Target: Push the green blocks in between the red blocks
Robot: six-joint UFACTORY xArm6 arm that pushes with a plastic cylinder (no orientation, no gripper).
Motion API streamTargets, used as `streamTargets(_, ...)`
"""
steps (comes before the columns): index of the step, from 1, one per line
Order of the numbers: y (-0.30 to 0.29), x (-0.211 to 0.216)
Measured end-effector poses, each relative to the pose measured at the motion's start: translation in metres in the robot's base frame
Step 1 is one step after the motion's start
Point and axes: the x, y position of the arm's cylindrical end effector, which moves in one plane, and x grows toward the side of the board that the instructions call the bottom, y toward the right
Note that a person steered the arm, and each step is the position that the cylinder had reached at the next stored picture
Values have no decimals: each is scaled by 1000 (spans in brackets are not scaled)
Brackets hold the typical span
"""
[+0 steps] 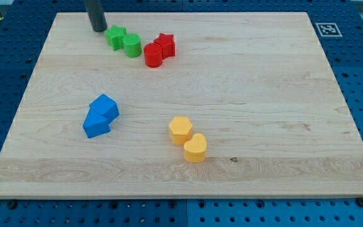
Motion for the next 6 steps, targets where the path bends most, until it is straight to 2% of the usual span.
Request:
streamTargets(2, 16, 27)
streamTargets(6, 95, 89)
